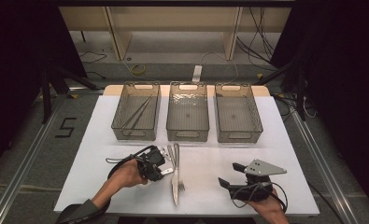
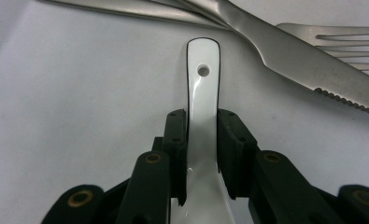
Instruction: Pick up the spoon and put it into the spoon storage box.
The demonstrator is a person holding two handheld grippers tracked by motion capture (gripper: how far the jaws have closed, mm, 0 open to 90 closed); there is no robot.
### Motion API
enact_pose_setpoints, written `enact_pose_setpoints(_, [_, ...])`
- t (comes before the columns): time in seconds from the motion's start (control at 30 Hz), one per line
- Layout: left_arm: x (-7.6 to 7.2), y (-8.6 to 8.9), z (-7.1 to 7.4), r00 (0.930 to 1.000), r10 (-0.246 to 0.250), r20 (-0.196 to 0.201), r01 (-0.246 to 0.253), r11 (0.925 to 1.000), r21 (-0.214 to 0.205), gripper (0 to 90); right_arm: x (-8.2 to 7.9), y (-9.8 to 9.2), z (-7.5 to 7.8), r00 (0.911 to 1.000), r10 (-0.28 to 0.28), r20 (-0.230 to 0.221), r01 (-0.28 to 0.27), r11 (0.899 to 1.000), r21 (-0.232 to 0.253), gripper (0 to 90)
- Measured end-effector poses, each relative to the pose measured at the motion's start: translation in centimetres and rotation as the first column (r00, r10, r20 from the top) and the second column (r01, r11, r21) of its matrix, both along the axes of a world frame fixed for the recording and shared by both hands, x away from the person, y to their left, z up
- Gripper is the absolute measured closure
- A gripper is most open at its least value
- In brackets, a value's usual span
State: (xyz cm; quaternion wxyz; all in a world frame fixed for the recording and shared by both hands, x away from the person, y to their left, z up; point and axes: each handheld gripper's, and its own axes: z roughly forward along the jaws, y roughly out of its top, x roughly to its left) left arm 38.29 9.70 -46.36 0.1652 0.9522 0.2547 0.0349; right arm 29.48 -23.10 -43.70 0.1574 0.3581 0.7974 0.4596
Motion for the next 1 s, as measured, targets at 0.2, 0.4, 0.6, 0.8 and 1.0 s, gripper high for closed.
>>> enact_pose_setpoints(0.2, [0.2,0.4,0.2,0.9999,0.014,-0.009,-0.014,0.9996,-0.022,74.3,0.0,0.0,0.0,1.0000,0.002,0.001,-0.002,1.000,0.002,25.8])
enact_pose_setpoints(0.4, [0.6,1.4,1.2,0.9979,0.057,0.030,-0.054,0.9954,-0.079,74.5,0.0,-0.1,0.0,1.0000,0.001,0.003,-0.001,1.000,0.003,25.9])
enact_pose_setpoints(0.6, [1.0,3.0,2.8,0.9933,0.107,0.043,-0.098,0.9795,-0.176,74.6,-0.1,-0.1,0.0,1.0000,-0.002,0.003,0.002,1.000,0.003,25.9])
enact_pose_setpoints(0.8, [1.6,4.1,4.0,0.9859,0.162,0.042,-0.145,0.9533,-0.265,74.5,0.0,-0.1,0.0,1.0000,-0.006,0.001,0.006,1.000,0.006,25.9])
enact_pose_setpoints(1.0, [2.7,4.0,5.5,0.9815,0.182,0.060,-0.154,0.9338,-0.323,74.5,0.0,-0.1,0.0,1.0000,-0.007,0.000,0.007,1.000,0.005,25.9])
